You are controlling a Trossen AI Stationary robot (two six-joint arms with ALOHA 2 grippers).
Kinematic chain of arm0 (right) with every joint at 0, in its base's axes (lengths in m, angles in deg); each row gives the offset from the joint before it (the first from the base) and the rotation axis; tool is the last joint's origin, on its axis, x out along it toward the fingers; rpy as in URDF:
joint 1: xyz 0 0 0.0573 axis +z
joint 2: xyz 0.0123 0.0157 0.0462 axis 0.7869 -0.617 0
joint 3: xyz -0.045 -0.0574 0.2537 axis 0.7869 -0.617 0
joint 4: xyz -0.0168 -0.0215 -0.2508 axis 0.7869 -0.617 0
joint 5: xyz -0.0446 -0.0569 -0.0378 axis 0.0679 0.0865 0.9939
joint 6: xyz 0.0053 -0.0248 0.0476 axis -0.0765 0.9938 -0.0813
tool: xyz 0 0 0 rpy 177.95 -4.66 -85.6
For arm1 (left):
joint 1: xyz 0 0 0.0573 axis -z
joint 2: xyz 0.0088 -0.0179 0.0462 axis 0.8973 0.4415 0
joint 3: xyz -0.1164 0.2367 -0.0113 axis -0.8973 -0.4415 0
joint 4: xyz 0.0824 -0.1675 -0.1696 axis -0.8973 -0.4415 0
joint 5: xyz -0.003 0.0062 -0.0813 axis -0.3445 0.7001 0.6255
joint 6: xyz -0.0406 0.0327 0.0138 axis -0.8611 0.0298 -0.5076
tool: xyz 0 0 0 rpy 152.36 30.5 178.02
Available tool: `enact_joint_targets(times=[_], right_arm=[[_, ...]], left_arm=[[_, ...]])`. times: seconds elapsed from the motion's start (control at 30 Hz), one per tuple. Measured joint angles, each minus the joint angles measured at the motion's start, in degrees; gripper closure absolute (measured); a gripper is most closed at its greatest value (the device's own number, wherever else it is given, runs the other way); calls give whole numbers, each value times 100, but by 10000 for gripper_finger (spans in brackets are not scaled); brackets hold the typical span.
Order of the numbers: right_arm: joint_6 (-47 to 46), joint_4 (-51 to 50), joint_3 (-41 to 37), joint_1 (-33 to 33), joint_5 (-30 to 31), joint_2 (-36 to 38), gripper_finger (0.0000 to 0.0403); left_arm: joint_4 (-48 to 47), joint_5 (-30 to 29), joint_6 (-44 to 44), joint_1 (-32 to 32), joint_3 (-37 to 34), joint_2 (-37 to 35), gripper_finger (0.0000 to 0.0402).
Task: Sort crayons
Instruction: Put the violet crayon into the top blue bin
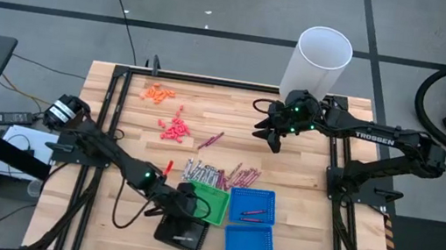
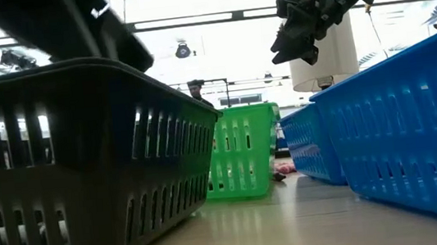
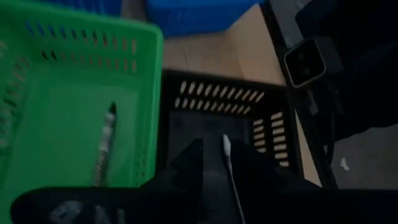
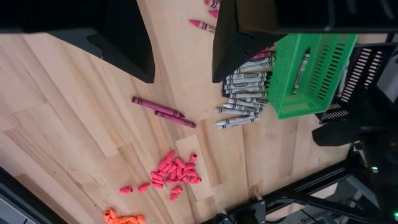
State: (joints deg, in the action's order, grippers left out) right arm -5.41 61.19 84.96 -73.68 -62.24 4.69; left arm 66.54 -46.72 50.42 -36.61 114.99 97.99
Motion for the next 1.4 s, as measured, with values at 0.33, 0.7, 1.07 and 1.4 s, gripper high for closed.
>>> enact_joint_targets(times=[0.33,0.7,1.07,1.4], right_arm=[[22,0,0,0,-116,0,234],[29,-1,0,0,-246,0,234],[28,-24,0,0,-272,0,234],[12,-37,1,0,-184,4,234]], left_arm=[[-1213,-28,551,-493,546,0,313],[-1685,-183,1161,-1153,739,-99,313],[-1549,-310,2024,-1962,737,-184,313],[-1487,-477,1705,-2960,684,-154,313]])
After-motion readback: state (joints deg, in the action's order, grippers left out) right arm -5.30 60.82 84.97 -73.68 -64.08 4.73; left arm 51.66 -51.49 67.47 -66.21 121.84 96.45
